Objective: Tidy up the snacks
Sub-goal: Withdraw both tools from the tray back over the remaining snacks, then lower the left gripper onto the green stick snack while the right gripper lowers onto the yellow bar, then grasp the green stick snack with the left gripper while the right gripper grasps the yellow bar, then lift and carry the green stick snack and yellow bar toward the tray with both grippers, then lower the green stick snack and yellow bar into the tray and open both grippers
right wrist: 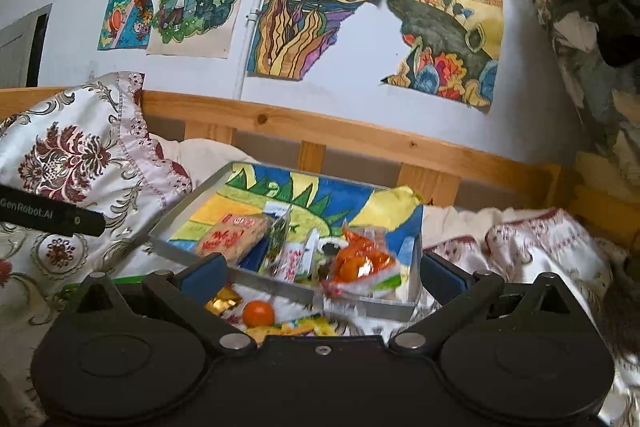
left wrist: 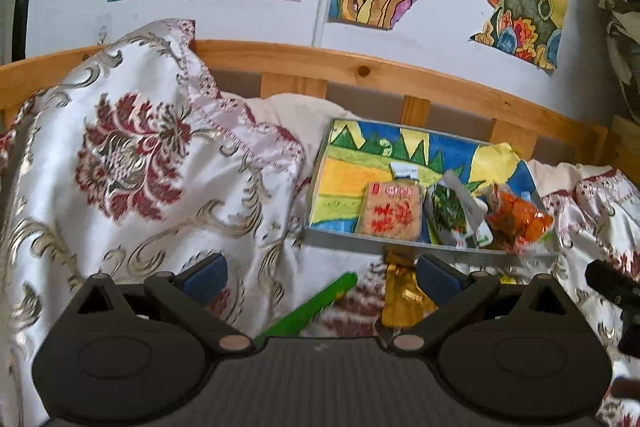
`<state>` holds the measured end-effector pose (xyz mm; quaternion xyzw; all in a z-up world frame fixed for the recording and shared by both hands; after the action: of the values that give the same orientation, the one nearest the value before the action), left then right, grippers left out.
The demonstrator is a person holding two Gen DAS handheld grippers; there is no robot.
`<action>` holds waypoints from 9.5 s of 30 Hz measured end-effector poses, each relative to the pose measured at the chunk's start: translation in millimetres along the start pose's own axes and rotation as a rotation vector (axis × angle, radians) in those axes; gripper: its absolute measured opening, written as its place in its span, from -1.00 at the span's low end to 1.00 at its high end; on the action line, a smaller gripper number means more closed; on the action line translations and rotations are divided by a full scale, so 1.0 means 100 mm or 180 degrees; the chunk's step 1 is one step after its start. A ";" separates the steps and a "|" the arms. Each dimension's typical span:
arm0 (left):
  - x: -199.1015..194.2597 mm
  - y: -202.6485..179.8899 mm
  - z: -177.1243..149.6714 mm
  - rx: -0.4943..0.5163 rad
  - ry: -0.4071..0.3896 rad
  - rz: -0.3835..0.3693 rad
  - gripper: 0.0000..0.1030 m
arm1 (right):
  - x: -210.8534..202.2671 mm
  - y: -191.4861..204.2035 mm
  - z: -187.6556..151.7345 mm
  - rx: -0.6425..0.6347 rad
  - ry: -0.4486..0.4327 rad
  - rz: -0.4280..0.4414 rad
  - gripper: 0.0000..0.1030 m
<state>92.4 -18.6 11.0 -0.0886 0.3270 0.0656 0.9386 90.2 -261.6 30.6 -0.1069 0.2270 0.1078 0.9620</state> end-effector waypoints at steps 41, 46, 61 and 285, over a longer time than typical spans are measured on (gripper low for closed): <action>0.05 0.18 -0.37 0.0245 0.0554 0.0161 0.99 | -0.04 0.29 -0.36 0.0217 0.0776 0.0397 0.99; 0.12 0.16 -0.31 0.0369 0.0558 0.0162 0.99 | 0.02 0.28 -0.35 0.0246 0.0803 0.0411 0.99; 0.64 0.08 0.06 0.0830 0.0847 -0.0323 0.99 | 0.57 0.18 -0.24 0.0431 0.0994 0.0618 0.99; 1.90 -1.59 1.06 0.0013 0.0550 -0.0658 -0.63 | 1.91 -0.78 0.07 -0.1283 0.0279 -0.0767 -0.05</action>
<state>332.8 -139.0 -7.1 -0.1252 0.3958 -0.0401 0.9089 279.8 -303.5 -38.7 -0.3277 0.2280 0.0307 0.9163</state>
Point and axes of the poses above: each gripper's, at about its wrist camera, not at the fingertips, and x roughly the way its jaws point, y to its left, z to its top, the point moved 1 cm from there along x, roughly the way its jaws point, and after that the axes turned 9 degrees about y, right-handed, at the moved point
